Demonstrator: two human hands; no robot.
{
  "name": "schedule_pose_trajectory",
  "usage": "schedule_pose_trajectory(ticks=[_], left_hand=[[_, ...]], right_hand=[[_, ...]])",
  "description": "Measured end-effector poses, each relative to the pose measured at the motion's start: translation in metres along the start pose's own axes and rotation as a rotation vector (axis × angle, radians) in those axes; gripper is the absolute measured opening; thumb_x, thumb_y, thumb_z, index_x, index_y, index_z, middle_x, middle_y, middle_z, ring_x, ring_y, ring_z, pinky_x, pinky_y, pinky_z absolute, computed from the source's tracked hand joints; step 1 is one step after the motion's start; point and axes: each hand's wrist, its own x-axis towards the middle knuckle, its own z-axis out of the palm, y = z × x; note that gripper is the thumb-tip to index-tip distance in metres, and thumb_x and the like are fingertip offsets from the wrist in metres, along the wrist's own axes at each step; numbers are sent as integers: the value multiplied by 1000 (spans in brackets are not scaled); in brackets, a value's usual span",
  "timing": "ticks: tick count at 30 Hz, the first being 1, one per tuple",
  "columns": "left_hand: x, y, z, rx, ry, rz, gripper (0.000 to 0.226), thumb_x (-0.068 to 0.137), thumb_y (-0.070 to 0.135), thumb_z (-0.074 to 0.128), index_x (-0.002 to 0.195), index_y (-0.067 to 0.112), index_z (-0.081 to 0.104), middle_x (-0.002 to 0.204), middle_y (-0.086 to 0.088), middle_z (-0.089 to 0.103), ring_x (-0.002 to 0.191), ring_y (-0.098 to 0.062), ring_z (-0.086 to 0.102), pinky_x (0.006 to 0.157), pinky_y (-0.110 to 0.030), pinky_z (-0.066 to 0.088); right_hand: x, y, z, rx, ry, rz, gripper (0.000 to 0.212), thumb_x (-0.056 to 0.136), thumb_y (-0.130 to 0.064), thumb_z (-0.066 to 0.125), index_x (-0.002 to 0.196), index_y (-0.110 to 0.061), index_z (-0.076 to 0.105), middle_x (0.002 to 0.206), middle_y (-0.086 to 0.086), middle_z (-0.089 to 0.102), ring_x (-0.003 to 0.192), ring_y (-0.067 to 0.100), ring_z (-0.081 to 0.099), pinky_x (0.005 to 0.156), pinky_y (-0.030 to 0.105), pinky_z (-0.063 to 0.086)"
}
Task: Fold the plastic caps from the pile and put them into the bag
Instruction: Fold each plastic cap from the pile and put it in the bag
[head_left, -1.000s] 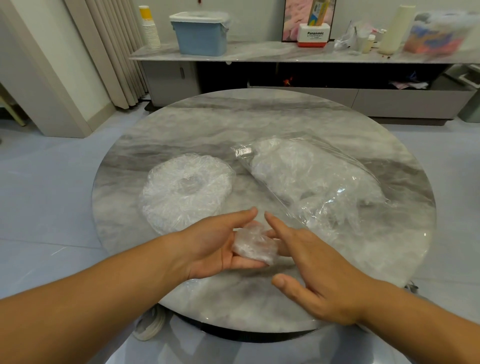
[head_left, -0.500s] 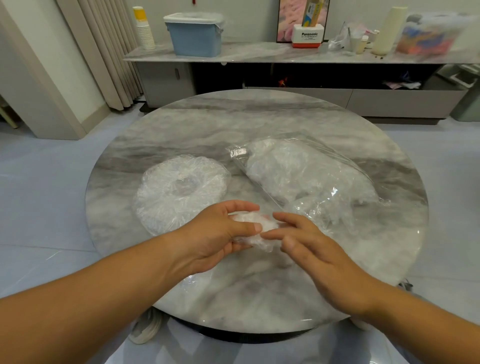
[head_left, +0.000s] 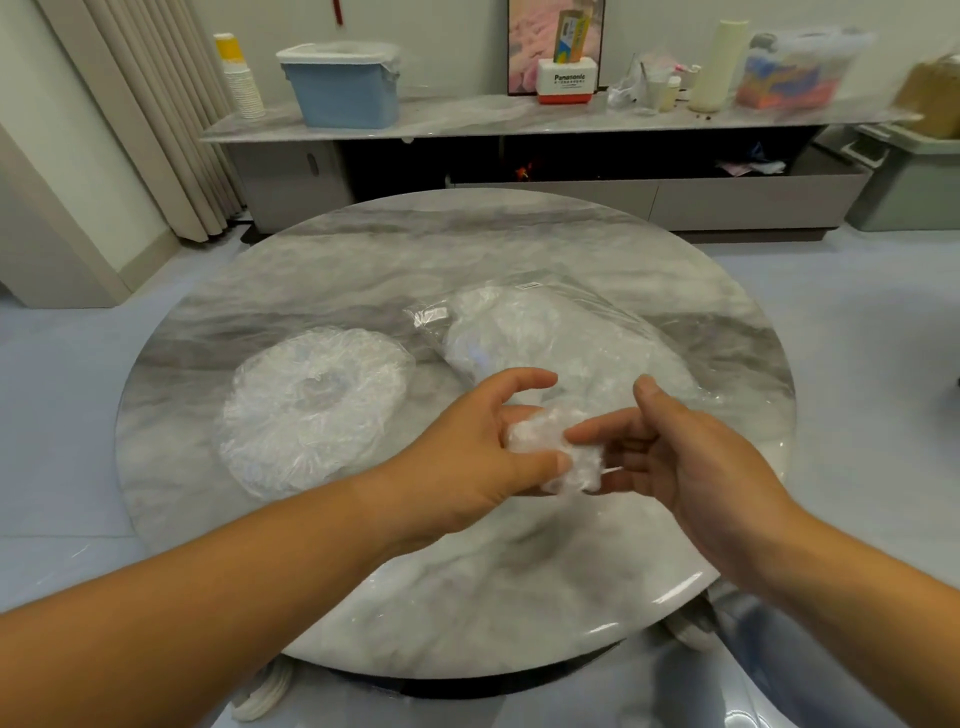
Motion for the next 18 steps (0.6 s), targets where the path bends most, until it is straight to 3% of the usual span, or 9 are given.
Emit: schedule_pose_trajectory(ticks=[2,5,8,11,14,18], left_hand=[[5,0,8,125,32,47,56,88,20,76,135,33,50,126,5,65,114,-9,65,97,-29,55],[11,-3,18,536,107,150,46,93,44,66,136,37,50,141,18,47,130,0,46,104,-17,42],[19,-12,31,892,39,207,46,99,54,48,141,37,50,167,9,7,153,-6,1,124,-30,16],[23,-20,42,1054,-66,139,59,101,62,32,152,34,37,165,6,-24,147,-8,-32,126,-39,-2],[22,-28,47,1185,-59,66,73,100,66,21,160,26,11,161,5,-35,145,-13,-37,126,-41,-4],[20,-34,43,1154,-20,48,82,100,66,22,158,20,-14,160,6,-37,147,-9,-33,125,-33,-4]], right_hand=[[9,-1,-18,-24,129,-29,67,99,-53,38,80,-5,81,97,17,77,89,32,72,83,45,57],[25,0,-51,24,322,-17,73,107,-51,33,75,-4,79,96,19,76,90,37,71,81,47,59],[33,6,-73,7,421,62,76,107,-55,30,82,0,76,92,19,77,80,34,75,85,49,60],[35,14,-77,-90,434,109,77,106,-57,27,86,-2,76,83,13,77,78,32,76,90,50,58],[37,17,-72,-80,389,112,76,105,-60,27,89,-5,77,80,12,77,85,32,75,94,49,57],[39,17,-57,59,235,108,76,99,-66,32,106,-5,77,108,14,76,104,27,71,99,48,55]])
